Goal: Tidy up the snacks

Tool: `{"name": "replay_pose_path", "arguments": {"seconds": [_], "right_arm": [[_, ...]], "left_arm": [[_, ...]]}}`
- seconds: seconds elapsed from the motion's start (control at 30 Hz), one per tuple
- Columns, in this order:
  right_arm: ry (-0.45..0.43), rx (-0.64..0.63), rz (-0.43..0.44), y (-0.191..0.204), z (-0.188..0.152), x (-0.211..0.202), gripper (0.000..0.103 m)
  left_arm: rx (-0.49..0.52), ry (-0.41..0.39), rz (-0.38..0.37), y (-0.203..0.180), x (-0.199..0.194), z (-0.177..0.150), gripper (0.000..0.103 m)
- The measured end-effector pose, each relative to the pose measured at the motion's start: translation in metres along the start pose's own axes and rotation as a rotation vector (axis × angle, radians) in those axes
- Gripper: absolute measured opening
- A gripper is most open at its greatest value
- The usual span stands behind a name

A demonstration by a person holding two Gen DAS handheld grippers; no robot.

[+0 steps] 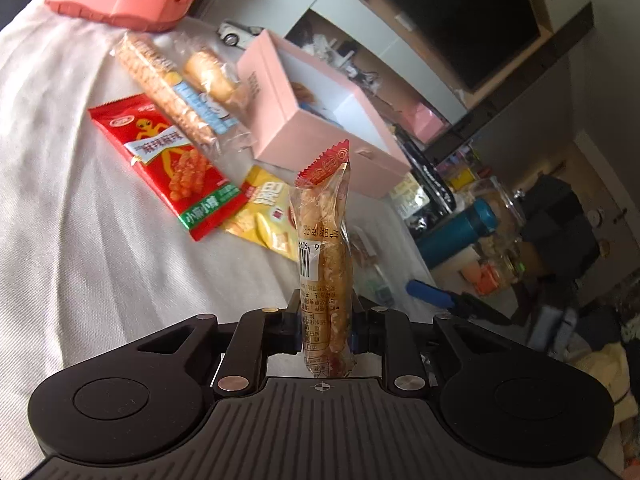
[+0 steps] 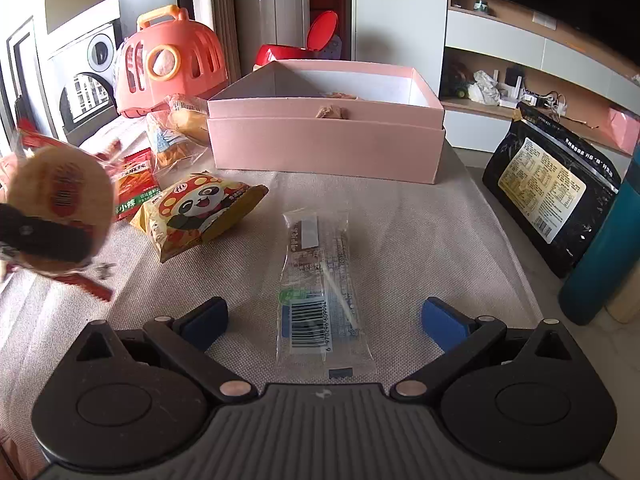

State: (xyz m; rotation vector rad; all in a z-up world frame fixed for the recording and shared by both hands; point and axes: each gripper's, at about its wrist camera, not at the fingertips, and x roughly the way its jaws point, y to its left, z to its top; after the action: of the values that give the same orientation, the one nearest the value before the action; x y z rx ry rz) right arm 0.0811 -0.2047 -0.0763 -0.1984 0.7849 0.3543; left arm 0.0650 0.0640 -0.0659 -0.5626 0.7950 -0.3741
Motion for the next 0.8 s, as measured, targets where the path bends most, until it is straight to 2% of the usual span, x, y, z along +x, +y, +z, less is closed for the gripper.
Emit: {"name": "replay_pose_path", "arguments": {"seconds": [0.23,0.47,0.67,0.73,0.8], "right_arm": [[0.006,0.0,-0.005,0.001,0.001,0.0,0.103],[-0.02,-0.002,-0.001,-0.001,-0.003,-0.001,0.103],[-0.054,0.0,0.014,-0.004,-0.005,-0.002,0.103],[-0.037,-0.007,0.015,-0.003,0.001,0.0,0.1],[-0.029,-0.013,0.033,-0.004,0.01,0.002,0.088]], "left_arm": [[-0.004,-0.031,-0.016,-0.003,-0.016,-0.005,0.024],[0.029,-0.01,0.032,-0.007,-0.014,-0.007,0.024],[0.016,0.002,0.051,0.003,-0.002,-0.004,0.024],[0.003,0.013,0.063,0.007,0.002,-0.002,0.024],[-0.011,0.021,0.064,0.01,0.003,-0.001,0.024]]}}
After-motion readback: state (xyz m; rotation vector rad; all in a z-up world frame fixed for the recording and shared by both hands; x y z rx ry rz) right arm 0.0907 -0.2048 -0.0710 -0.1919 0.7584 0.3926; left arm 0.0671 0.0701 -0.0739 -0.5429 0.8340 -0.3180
